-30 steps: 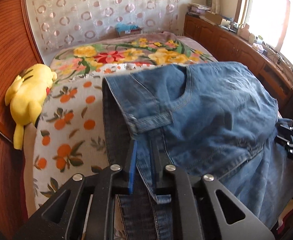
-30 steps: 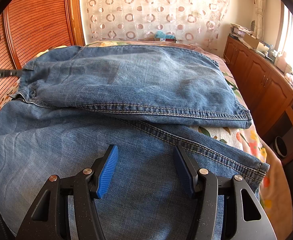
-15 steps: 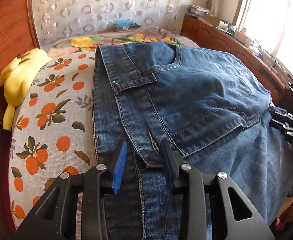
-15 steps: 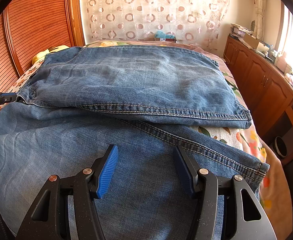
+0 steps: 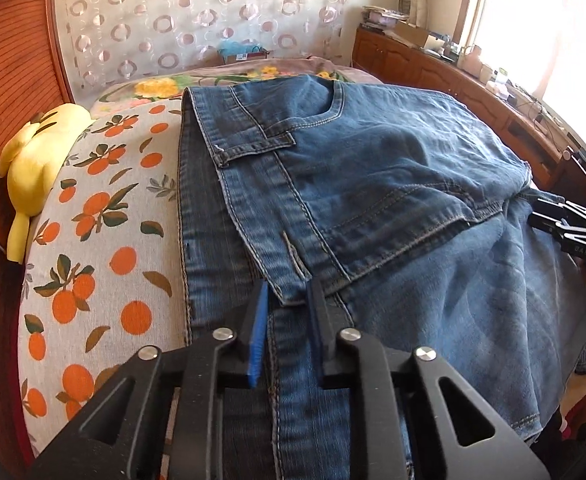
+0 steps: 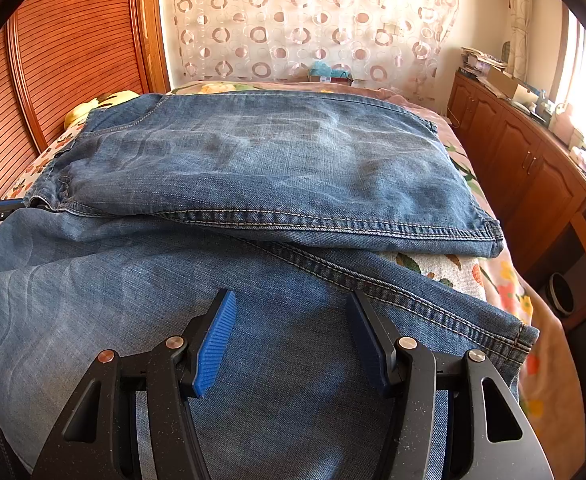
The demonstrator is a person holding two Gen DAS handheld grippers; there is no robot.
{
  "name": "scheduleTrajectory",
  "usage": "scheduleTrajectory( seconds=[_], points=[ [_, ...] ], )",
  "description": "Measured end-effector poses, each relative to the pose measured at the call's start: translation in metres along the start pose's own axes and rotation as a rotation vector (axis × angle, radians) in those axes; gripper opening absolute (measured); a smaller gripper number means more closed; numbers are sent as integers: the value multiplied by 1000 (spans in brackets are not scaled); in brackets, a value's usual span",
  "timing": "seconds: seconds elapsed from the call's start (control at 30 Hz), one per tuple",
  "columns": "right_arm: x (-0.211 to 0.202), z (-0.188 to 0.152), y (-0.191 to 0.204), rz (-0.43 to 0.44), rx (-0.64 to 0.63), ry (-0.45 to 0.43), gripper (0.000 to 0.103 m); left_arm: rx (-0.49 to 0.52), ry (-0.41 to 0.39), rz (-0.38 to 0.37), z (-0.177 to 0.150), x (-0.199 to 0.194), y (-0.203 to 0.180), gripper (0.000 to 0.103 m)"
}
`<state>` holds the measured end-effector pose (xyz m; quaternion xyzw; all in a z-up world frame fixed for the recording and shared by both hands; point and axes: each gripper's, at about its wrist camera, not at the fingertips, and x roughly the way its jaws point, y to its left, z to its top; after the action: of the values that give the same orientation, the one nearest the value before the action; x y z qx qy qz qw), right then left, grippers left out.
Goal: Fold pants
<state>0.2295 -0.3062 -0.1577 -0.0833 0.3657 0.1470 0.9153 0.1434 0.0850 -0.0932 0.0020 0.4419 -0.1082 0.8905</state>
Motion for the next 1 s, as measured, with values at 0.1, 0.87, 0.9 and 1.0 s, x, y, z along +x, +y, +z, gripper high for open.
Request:
scheduleTrajectory(
  seconds=[0.1,0.87,0.9,1.0],
  points=[
    [0,0,0,0,0,0,60,-18,-5,-19,-4,-3,4,9],
    [-2,1,1,3,-5,0,60,-17,-79,97,-3,-27,13,8],
    [-2,1,1,3,-5,0,60,-13,-86,108,-1,-31,11,8],
    [-2,1,1,3,-6,0,60,6,-117,114,5,-41,3,12]
  ],
)
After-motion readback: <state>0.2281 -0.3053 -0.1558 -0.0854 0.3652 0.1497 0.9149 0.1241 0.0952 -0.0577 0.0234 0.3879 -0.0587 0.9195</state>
